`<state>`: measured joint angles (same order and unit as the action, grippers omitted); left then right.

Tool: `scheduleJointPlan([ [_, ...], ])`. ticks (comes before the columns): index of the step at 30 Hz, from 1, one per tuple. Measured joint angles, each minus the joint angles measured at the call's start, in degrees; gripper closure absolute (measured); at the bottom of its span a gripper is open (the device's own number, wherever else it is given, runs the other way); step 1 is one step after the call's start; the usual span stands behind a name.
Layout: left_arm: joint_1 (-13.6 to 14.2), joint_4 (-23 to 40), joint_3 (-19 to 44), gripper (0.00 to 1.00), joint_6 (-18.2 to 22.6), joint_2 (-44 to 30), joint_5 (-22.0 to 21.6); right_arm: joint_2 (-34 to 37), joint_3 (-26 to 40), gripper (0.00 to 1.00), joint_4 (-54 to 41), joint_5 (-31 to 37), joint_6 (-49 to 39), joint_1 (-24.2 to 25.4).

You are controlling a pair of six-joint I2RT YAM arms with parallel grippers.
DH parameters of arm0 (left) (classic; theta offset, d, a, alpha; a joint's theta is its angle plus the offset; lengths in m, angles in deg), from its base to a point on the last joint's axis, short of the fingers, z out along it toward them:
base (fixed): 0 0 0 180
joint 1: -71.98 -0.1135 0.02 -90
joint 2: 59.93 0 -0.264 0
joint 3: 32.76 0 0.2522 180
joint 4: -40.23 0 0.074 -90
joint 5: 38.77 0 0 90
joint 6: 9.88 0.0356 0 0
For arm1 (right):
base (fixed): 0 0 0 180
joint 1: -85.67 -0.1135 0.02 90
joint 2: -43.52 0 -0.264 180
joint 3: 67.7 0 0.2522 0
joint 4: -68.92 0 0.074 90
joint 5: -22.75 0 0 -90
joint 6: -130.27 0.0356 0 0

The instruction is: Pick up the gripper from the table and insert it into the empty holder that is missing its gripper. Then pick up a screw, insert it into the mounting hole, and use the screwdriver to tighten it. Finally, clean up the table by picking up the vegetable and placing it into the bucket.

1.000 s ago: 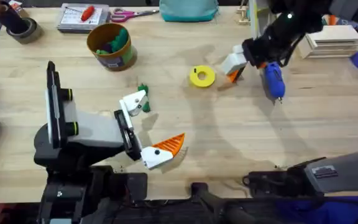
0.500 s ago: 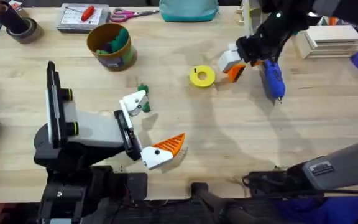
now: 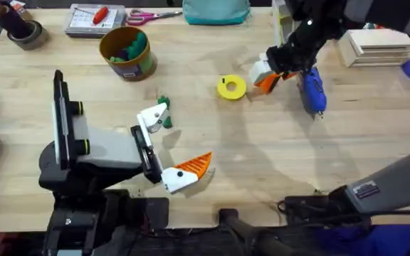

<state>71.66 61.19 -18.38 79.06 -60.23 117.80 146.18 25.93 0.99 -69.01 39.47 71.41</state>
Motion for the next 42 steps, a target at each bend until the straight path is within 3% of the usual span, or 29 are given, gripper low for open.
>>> scheduleJointPlan([
  [5, 0.0, 0.0, 0.0, 0.015, 0.0, 0.0, 0.0, 0.2, 0.0, 0.265, 0.4, 0.0, 0.0, 0.0],
  [10, 0.0, 0.0, 0.0, 0.015, 0.0, 0.0, 0.0, 0.2, 0.0, 0.502, 0.4, 0.0, 0.1, 0.0],
  [12, 0.0, 0.0, 0.0, 0.015, 0.0, 0.0, 0.0, 0.2, 0.0, 0.679, 0.4, 0.0, 0.2, 0.0],
  [14, 0.0, 0.0, 0.0, 0.015, 0.0, 0.0, 0.0, 0.2, 0.0, 0.952, 0.5, 0.2, 0.5, 0.0],
  [15, 0.0, 0.0, 0.0, 0.015, 0.0, 0.0, 0.0, 0.2, 0.1, 0.983, 0.6, 0.2, 0.4, 0.0],
  [28, 0.0, 0.0, 0.0, 0.015, 0.0, 0.0, 0.0, 0.0, 1.2, 0.99, -1.2, 0.2, 0.4, 0.0],
  [38, 0.0, 0.0, 0.0, 0.015, 0.0, 0.0, 0.0, -6.5, 14.0, 0.991, -6.7, 0.2, 0.4, 0.0],
  [42, 0.0, 0.0, 0.0, 0.015, 0.0, 0.0, 0.0, -10.1, 16.1, 0.991, -6.9, 0.2, 0.4, 0.0],
])
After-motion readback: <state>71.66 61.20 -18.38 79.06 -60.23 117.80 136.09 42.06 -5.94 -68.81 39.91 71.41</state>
